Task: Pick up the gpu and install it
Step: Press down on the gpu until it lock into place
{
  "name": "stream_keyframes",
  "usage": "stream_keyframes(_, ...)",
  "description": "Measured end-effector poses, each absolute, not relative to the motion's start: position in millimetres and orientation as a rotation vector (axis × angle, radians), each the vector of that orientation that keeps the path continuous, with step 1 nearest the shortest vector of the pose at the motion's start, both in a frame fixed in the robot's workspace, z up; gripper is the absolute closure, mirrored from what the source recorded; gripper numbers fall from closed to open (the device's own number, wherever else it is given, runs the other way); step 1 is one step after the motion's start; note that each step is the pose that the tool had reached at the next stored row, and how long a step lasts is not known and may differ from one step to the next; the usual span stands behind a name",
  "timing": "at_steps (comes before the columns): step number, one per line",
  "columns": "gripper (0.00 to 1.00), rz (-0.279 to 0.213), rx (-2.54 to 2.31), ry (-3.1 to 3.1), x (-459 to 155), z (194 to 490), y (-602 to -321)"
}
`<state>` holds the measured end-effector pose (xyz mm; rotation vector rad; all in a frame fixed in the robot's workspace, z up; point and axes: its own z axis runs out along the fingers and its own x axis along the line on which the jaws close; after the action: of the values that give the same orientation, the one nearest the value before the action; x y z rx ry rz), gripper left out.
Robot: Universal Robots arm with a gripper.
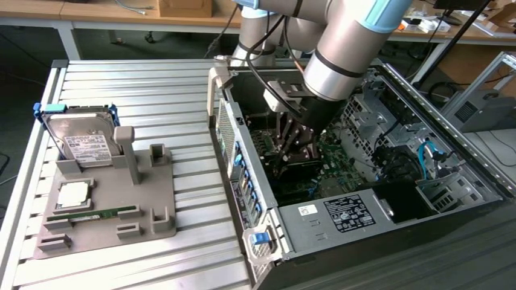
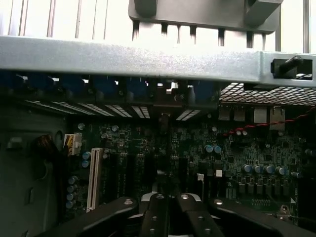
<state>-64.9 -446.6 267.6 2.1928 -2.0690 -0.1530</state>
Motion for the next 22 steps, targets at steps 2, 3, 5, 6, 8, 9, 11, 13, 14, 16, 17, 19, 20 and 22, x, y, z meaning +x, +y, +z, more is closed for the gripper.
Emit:
stream_keyframes(2,0.89,-0.153,2.193,-2.069,-65,266,-446)
stream_keyframes(3,0.89,-0.153,2.193,-2.069,-65,266,-446)
stream_keyframes(5,0.89,-0.153,2.193,-2.069,-68,265,-447)
stream_keyframes(6,0.89,-0.153,2.193,-2.069,-69,265,-446)
stream_keyframes(8,0.89,-0.153,2.194,-2.069,-71,265,-446)
stream_keyframes(9,0.89,-0.153,2.194,-2.069,-73,264,-446)
stream_keyframes(11,0.89,-0.153,2.193,-2.069,-77,264,-446)
stream_keyframes(13,0.89,-0.153,2.193,-2.069,-78,264,-446)
stream_keyframes(14,0.89,-0.153,2.193,-2.069,-78,264,-446)
stream_keyframes(16,0.89,-0.152,2.192,-2.069,-78,264,-446)
stream_keyframes(17,0.89,-0.151,2.192,-2.068,-78,264,-447)
stream_keyframes(19,0.89,-0.15,2.191,-2.068,-78,264,-446)
stream_keyframes(20,0.89,-0.149,2.192,-2.069,-79,264,-446)
stream_keyframes(22,0.89,-0.148,2.193,-2.069,-81,264,-446)
